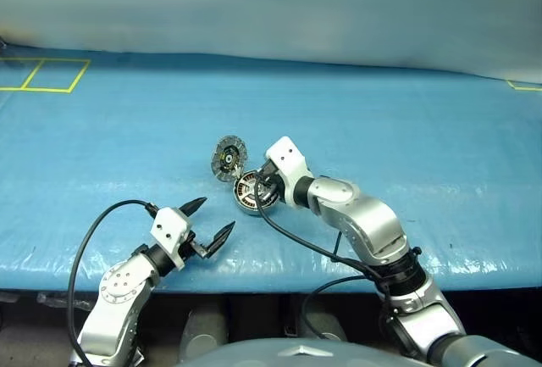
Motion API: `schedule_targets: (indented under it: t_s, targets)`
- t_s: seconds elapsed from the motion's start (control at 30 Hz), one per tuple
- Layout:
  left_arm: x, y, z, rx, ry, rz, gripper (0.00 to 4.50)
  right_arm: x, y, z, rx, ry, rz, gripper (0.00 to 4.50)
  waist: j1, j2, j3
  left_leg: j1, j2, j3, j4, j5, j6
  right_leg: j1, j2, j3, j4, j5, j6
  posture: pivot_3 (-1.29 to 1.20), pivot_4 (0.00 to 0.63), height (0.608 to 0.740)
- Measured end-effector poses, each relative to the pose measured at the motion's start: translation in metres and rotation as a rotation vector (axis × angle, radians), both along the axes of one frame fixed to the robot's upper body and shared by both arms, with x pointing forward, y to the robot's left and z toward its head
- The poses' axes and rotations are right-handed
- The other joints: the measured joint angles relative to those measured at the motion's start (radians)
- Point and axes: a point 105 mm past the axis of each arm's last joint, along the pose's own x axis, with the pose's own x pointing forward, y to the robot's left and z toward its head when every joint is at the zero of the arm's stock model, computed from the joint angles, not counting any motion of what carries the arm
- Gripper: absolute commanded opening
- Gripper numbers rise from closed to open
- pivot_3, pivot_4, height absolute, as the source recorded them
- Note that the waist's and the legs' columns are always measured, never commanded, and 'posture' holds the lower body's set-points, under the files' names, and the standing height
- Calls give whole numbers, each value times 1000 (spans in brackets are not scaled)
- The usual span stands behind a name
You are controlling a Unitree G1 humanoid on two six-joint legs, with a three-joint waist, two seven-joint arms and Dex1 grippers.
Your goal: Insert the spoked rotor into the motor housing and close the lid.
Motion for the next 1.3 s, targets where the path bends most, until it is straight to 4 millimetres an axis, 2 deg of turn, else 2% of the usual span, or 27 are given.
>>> schedule_targets:
  t_s: [0.23,0.87,1.3]
  targets:
    - [-1,0,0,4,2,-5,4500,-1,0,-7,47,-13,-23,19,-1,-1,-1,3,1,0,0,0,0,2,0,0,0,0,0,0,150,740]
    - [-1,1,-1,10,5,-15,4500,-14,7,-4,88,-13,-9,19,-1,-2,-1,1,1,0,0,0,0,0,0,0,0,-1,0,0,150,740]
    - [-1,1,-1,11,6,-14,4500,-1,-2,-10,82,-19,-109,19,0,-2,-2,2,1,0,0,0,0,1,-1,0,0,0,0,0,150,740]
